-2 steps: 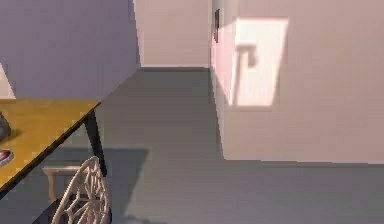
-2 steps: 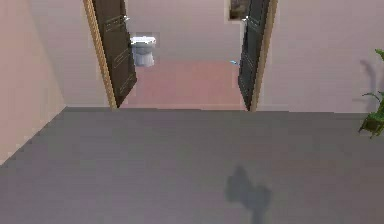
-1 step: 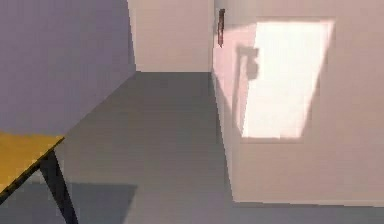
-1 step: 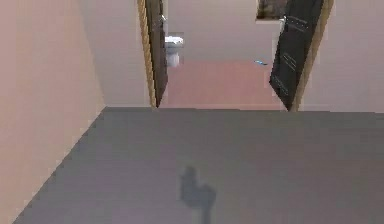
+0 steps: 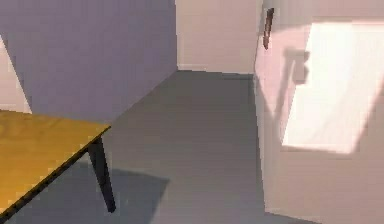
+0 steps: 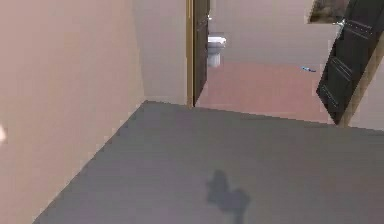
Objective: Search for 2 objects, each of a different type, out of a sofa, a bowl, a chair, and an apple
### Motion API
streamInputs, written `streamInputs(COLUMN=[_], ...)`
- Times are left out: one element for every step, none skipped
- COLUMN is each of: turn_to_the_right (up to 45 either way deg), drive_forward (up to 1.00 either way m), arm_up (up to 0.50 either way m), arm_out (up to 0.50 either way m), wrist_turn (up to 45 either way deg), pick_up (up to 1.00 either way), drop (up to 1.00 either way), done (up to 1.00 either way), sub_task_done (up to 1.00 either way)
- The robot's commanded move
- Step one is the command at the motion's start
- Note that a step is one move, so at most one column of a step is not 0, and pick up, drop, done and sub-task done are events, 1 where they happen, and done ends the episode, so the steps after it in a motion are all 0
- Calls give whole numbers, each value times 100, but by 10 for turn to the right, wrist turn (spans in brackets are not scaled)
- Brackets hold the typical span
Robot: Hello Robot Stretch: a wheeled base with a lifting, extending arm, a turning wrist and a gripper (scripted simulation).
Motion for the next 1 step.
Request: streamInputs(turn_to_the_right=[0], drive_forward=[80], arm_up=[0], arm_out=[0], wrist_turn=[0], pick_up=[0], drop=[0], done=[0], sub_task_done=[0])
